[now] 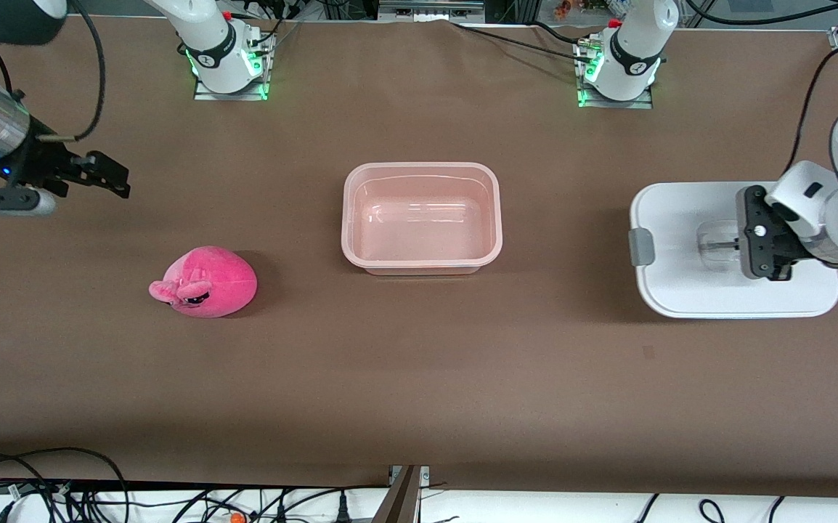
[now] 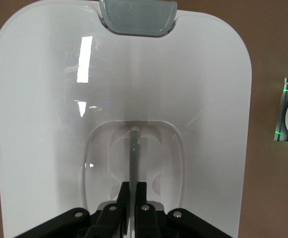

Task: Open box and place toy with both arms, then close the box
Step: 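Reach the right gripper down to the pink plush toy and grasp it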

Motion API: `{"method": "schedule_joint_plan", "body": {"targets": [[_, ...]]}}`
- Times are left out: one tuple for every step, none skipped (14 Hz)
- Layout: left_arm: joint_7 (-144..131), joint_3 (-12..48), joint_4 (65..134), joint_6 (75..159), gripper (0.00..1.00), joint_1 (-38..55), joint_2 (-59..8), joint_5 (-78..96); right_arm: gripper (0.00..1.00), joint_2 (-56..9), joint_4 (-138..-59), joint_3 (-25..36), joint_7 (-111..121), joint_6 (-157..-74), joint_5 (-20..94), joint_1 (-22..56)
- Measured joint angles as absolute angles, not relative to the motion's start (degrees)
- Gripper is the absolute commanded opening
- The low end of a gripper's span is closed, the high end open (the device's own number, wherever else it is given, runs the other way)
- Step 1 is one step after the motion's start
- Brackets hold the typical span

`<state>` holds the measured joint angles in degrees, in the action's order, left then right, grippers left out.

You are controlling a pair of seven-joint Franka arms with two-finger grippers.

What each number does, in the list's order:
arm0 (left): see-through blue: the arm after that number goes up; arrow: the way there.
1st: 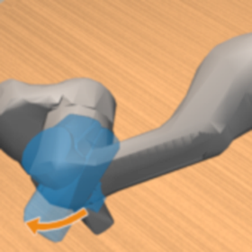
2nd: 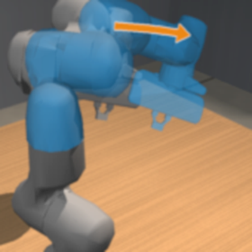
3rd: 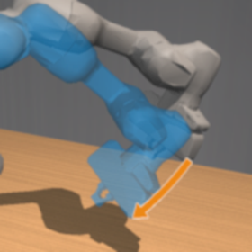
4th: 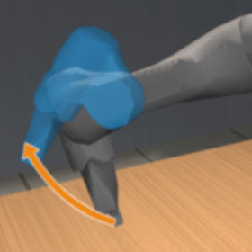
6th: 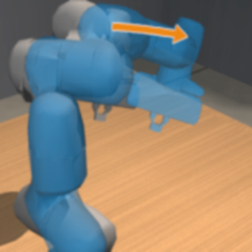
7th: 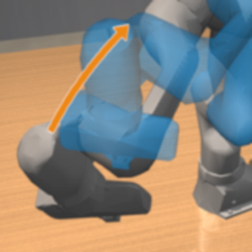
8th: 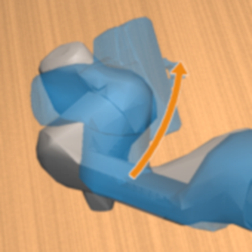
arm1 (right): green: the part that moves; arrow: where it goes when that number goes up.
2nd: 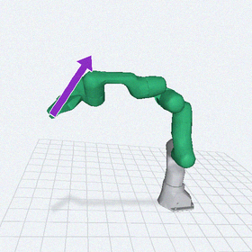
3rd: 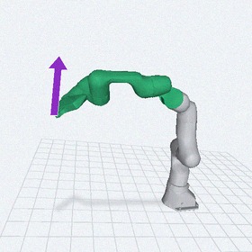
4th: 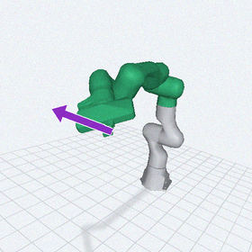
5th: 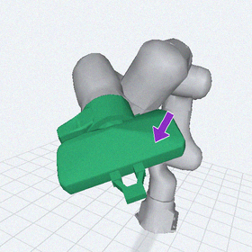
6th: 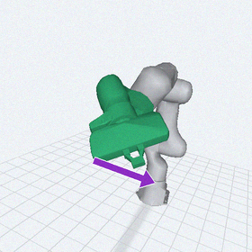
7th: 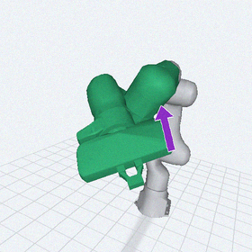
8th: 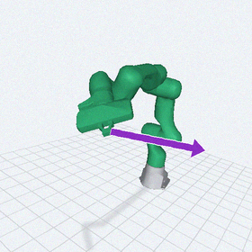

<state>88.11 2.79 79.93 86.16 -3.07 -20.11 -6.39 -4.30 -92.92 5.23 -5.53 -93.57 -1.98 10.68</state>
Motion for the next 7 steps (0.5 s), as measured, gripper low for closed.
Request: {"method": "schedule_joint_plan", "body": {"targets": [[88.37, 2.79, 79.97, 86.05, 0.0, -3.52, -20.2, -6.88, 1.0, -5.76, -92.98, 5.2, -5.53, -93.51, -2.88, 10.89], [88.47, 2.83, 79.99, 85.97, 0.0, -3.8, -20.29, -6.97, 1.0, -7.59, -93.04, 5.18, -5.53, -93.51, -3.23, 11.14], [88.49, 2.83, 79.99, 85.92, 0.0, -3.94, -20.38, -6.98, 1.0, -9.57, -93.02, 5.18, -5.53, -93.82, -3.27, 11.38], [88.49, 2.85, 80.0, 85.87, 0.0, -4.04, -20.49, -6.99, 1.0, -11.4, -92.99, 5.18, -5.53, -94.41, -3.27, 11.55], [88.49, 2.87, 80.02, 85.81, 0.0, -4.25, -20.6, -7.0, 1.0, -13.26, -93.03, 5.18, -5.53, -95.81, -3.27, 11.64], [88.49, 2.87, 80.04, 85.78, 0.0, -4.52, -20.7, -7.0, 1.0, -15.31, -93.12, 5.18, -5.53, -97.96, -3.2, 11.65], [88.51, 2.87, 80.06, 85.76, 0.0, -4.77, -20.76, -7.01, 1.0, -17.79, -93.29, 5.2, -5.54, -100.63, -2.71, 11.59]]}}
